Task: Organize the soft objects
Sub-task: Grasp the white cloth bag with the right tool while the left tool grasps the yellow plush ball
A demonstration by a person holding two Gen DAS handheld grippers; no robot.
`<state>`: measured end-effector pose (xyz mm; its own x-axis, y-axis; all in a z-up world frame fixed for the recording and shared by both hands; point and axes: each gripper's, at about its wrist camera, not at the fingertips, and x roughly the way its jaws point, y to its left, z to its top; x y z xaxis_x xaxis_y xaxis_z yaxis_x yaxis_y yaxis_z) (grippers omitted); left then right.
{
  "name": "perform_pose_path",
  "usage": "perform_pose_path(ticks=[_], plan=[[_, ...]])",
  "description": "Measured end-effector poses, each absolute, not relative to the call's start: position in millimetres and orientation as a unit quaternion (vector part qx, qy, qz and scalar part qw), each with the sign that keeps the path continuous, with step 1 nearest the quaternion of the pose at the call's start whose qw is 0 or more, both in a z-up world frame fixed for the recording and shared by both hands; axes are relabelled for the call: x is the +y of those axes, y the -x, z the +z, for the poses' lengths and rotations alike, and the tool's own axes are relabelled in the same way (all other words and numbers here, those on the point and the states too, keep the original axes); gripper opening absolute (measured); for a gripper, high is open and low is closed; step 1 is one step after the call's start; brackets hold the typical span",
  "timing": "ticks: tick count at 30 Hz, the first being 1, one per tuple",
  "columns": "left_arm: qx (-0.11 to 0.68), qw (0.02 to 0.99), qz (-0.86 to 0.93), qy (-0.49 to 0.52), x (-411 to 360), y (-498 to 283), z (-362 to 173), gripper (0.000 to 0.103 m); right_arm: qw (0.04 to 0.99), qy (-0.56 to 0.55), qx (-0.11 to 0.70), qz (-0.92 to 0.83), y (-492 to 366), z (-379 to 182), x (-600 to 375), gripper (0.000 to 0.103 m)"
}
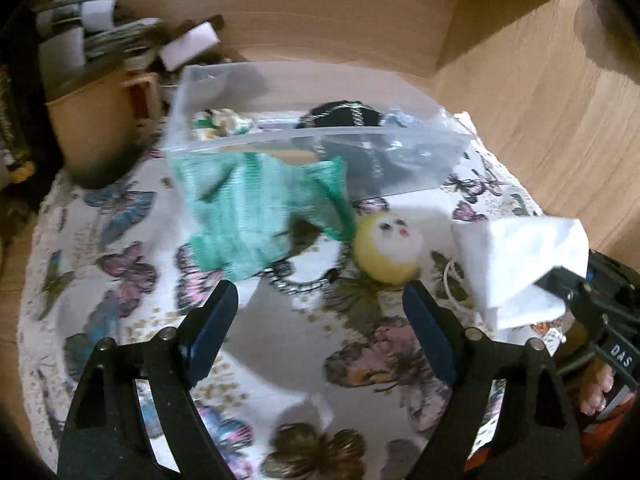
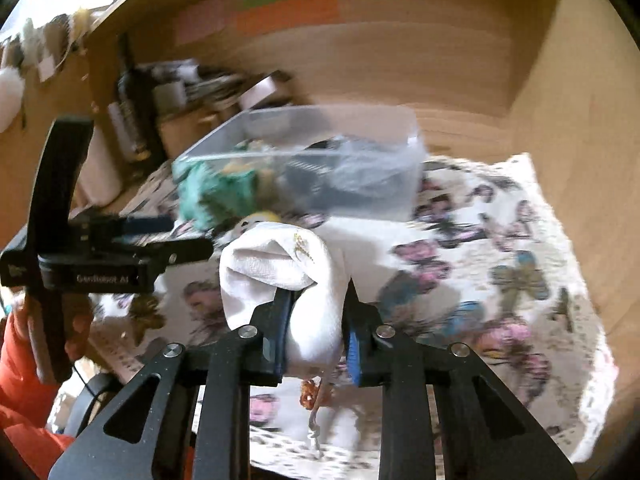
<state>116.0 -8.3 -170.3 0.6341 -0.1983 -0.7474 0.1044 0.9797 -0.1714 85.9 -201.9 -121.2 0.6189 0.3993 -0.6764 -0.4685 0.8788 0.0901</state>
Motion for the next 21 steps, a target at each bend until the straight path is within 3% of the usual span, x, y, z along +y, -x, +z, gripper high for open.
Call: perform_pose_path(ticks=[4,14,17,18,21], plan=[[0.424,0.899,-0.096,0.053,-22,-126,-171,0.085,0.908,0.034,0.355,0.219,-91,-115,-217,0.021],[0.445,0.886,-0.126,0.028,-55,-153,-178,0.064,0.921,0.012,0.34,0.188,-96,-109,-243,0.021],[0.447,0.887,-0.116,0.014,-60,-160,-183,0.055,0.922,0.012,0.339,0.188,-96,-108,-245,0.021],[0.445,0.888,-0.117,0.008,-61,-159,-182,0.046,0.922,0.012,0.338,0.188,-96,-107,-246,0.021],[0.443,0.887,-0.125,0.01,-58,-155,-180,0.045,0.923,0.013,0.335,0.19,-96,-105,-246,0.021]])
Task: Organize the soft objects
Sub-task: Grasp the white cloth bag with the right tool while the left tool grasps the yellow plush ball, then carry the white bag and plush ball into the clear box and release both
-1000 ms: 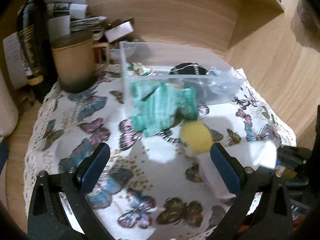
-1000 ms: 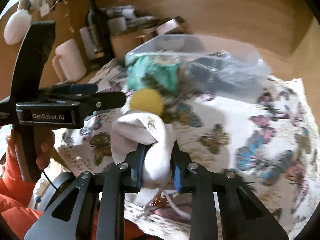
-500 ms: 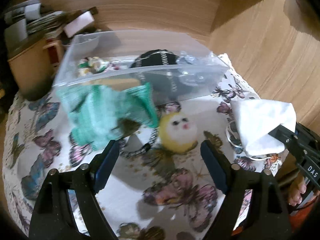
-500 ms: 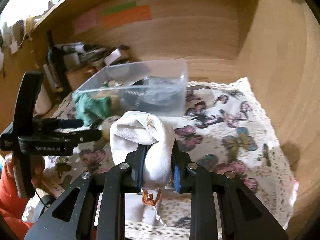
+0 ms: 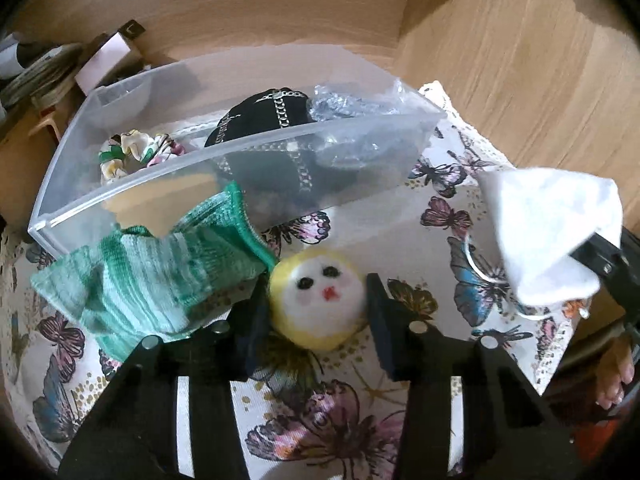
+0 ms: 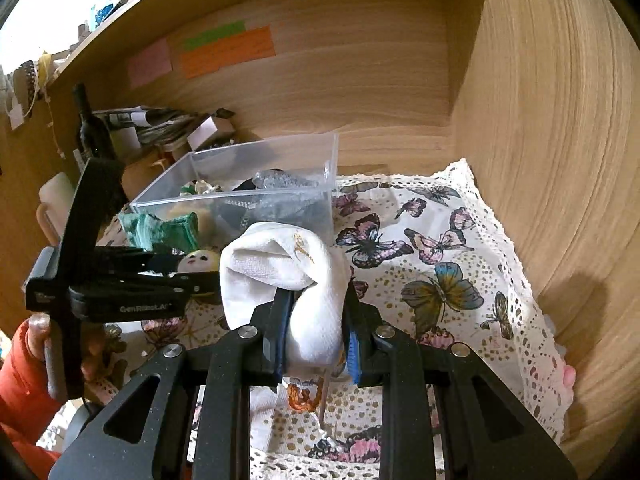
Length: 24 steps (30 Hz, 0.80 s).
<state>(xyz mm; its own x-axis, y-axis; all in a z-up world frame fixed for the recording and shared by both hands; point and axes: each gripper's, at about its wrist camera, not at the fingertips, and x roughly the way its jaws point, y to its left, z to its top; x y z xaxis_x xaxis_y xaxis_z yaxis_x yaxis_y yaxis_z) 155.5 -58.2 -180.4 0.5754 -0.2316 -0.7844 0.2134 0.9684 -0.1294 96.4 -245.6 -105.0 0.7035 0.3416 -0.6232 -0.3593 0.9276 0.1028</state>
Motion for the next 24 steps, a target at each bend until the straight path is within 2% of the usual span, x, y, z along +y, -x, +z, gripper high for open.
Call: perform_pose_path(ticks=[15,24], plan=[[0.376,0.918,-0.119,0.045,-10,-119,-124,0.045,0.932,0.03,0.289,0.218,-119,-78,-214,0.021],[0.325,0.942,-0.069,0.05,19,-133,-87,0.045,0.934,0.043,0.262,0.241,-144,-57,-184,0.021]])
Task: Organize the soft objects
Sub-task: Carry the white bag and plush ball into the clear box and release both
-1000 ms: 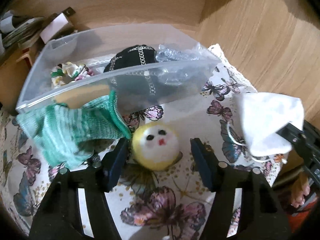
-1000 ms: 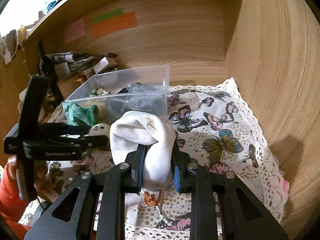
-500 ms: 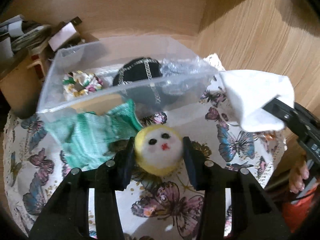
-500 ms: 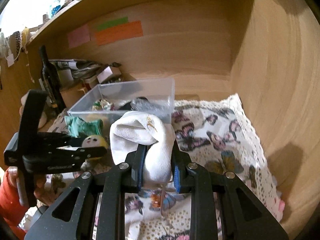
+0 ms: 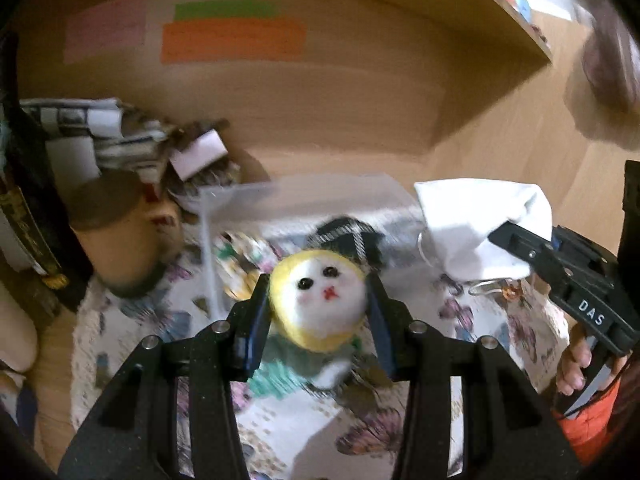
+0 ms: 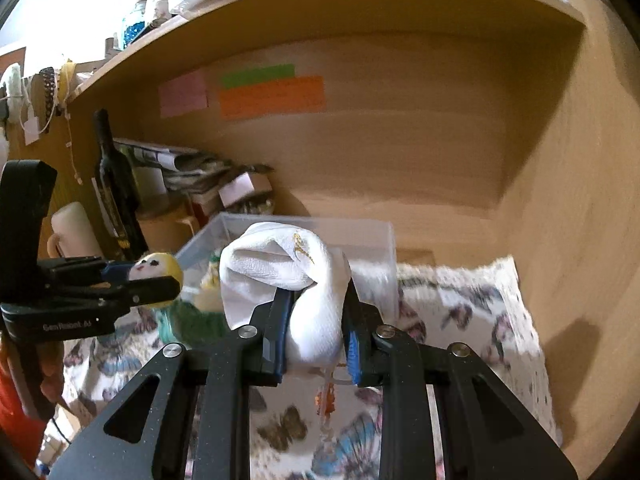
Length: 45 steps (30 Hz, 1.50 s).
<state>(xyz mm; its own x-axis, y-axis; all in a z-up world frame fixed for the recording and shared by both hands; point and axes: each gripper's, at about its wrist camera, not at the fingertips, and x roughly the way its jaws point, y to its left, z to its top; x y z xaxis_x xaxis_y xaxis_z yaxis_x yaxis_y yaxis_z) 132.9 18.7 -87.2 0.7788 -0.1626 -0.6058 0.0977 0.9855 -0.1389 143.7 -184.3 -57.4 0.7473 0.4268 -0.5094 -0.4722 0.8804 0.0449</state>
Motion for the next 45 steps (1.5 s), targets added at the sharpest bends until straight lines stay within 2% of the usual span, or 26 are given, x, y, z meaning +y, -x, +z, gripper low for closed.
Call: perform_pose_path(ticks=[11,23,30,33,35,38,40,43,45], plan=[[0.336,0.94,-0.033,0.05,41,-180,-83,0.045,0.928,0.072,0.258,0.259,-198,-48,-141,0.021],[0.398,0.917,-0.028,0.027,34,-236,-121,0.045,0.899,0.126,0.336,0.251,-250,-94,-103,0.021],[0.411,0.911,-0.027,0.01,29,-244,-130,0.045,0.887,0.143,0.365,0.242,-263,-115,-98,0.021],[0.416,0.909,-0.029,0.008,27,-245,-131,0.048,0.886,0.152,0.37,0.235,-262,-117,-99,0.026],[0.415,0.909,-0.032,0.012,29,-244,-130,0.05,0.884,0.151,0.374,0.238,-260,-116,-101,0.033],[0.406,0.913,-0.034,0.02,31,-236,-124,0.059,0.885,0.145,0.372,0.239,-255,-112,-106,0.046],[0.397,0.917,-0.033,0.021,32,-230,-119,0.064,0.888,0.141,0.365,0.239,-250,-107,-111,0.051],[0.379,0.925,-0.032,0.017,31,-215,-107,0.068,0.893,0.141,0.355,0.239,-240,-99,-117,0.052],[0.367,0.929,-0.033,0.018,32,-206,-98,0.075,0.896,0.14,0.347,0.24,-231,-93,-122,0.053]])
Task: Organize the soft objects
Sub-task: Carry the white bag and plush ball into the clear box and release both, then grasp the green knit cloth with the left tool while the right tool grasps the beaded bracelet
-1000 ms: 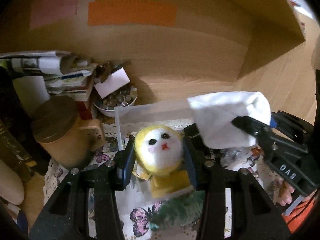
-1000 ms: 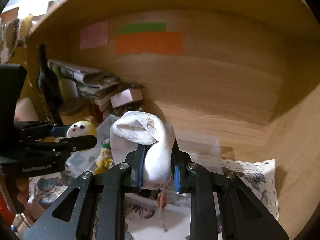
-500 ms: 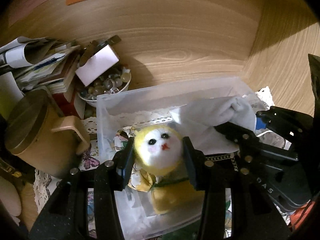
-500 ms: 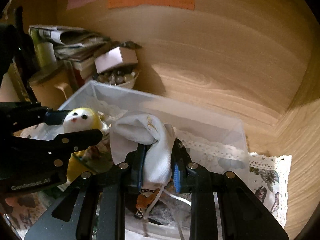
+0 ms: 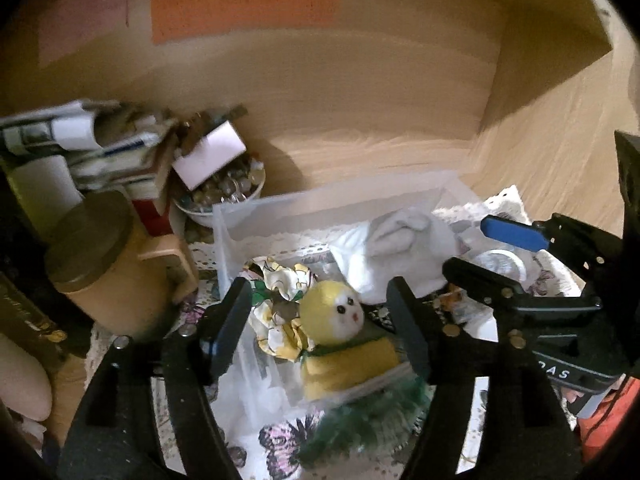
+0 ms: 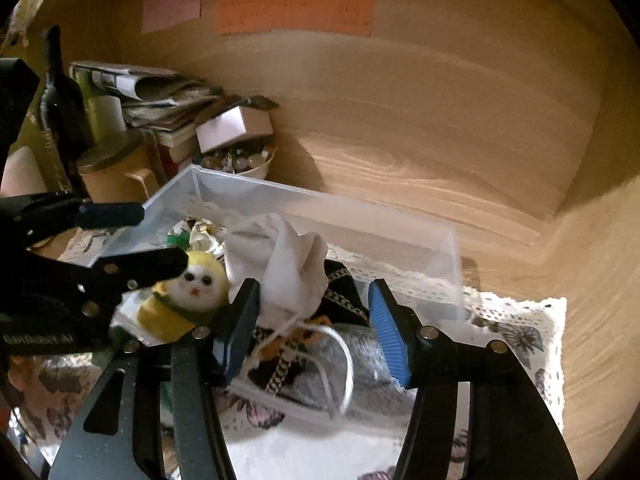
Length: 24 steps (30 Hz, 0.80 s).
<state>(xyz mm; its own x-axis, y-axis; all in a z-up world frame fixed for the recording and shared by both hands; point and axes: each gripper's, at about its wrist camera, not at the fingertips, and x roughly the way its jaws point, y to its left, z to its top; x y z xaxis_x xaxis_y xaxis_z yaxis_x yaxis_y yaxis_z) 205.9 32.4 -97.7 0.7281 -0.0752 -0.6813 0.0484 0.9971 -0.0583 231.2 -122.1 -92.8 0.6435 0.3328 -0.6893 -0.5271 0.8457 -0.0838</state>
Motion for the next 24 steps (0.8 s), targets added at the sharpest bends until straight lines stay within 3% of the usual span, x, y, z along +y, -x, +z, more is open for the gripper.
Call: perform_pose_path(ticks=[5,9,24], plan=[[0.333,0.942,-0.031,0.021,38,-178,-78,0.091,0.906,0.134,0.32,0.245,-211,-77,-132,0.065],[0.318,0.948,-0.023,0.017,43,-155,-72,0.099,0.909,0.129,0.298,0.261,-190,-67,-137,0.065],[0.407,0.912,-0.049,0.036,37,-138,-146,0.1,0.869,0.13,0.365,0.308,-153,-121,-119,0.066]])
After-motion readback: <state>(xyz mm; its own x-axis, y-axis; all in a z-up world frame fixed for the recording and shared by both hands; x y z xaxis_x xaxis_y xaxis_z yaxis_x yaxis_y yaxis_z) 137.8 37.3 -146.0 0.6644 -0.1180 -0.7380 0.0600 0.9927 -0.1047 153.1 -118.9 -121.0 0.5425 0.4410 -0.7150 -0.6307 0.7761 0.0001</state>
